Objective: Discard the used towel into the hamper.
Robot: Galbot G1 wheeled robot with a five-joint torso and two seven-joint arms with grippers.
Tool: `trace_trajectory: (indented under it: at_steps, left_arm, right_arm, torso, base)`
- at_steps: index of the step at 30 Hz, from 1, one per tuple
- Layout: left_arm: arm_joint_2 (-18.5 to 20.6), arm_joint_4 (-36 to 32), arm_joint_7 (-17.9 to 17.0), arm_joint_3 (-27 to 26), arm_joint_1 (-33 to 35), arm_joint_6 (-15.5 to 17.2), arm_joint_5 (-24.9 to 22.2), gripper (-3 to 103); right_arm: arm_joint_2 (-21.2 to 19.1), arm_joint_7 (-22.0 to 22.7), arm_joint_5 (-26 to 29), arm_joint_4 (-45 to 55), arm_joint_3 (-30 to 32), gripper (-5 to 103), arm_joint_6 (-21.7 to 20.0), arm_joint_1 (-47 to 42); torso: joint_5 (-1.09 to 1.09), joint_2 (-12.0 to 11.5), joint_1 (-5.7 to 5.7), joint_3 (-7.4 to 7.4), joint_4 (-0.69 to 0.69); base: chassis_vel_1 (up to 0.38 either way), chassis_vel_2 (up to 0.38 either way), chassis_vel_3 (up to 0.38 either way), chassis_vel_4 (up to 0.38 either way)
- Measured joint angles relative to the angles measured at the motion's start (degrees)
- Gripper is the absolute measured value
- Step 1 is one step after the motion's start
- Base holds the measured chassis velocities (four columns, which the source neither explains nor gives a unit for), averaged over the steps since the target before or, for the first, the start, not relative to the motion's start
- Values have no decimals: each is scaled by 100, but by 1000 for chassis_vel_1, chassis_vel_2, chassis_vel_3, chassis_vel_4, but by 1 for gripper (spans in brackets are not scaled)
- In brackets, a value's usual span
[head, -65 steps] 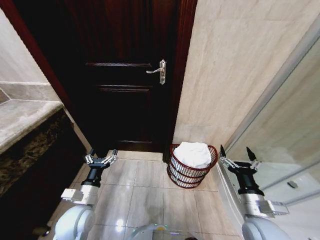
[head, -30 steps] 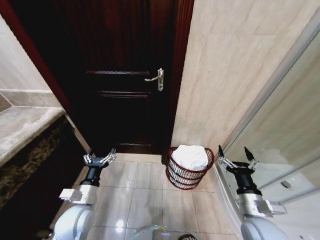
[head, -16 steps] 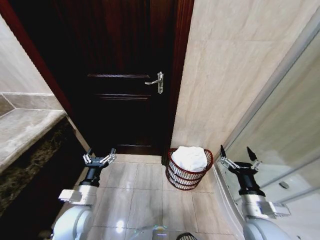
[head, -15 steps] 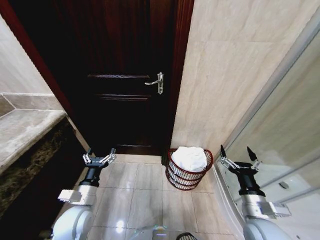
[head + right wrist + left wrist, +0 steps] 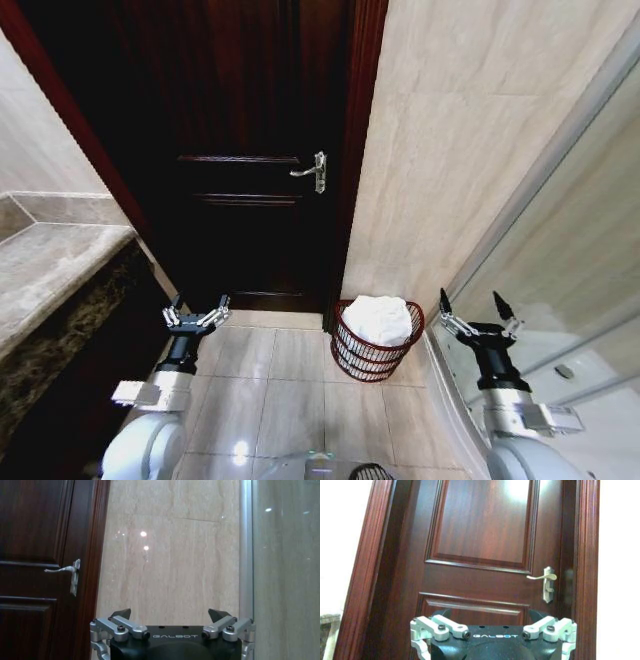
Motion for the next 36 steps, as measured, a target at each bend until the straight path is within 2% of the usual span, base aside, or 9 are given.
trace_trajectory:
  at_steps: [26, 29, 32, 36]
  left_arm:
    - [38, -102, -24, -9, 35, 89, 19, 100]
    - [18, -108, -70, 5, 38, 144, 8, 100]
    - [-55, -179, -218, 63, -1, 391, 18, 100]
    - [-121, -234, -355, 117, -23, 615, 0, 100]
  right_arm:
    - [126, 8, -65, 75, -170, 100, -36, -41]
    - [153, -9, 41, 97, -259, 100, -101, -25]
    - [243, 3, 160, 132, -484, 100, -307, 37]
    - [397, 5, 92, 84, -653, 100, -315, 62]
  torso:
    - [-1, 671, 293, 379, 0]
    - [0, 742, 325, 417, 0]
    - [0, 847, 373, 474, 0]
    - [0, 959, 423, 537, 0]
  base:
    - [0, 0, 0, 0]
    - [0, 0, 0, 0]
    - [0, 0, 0, 0]
    - [0, 0, 0, 0]
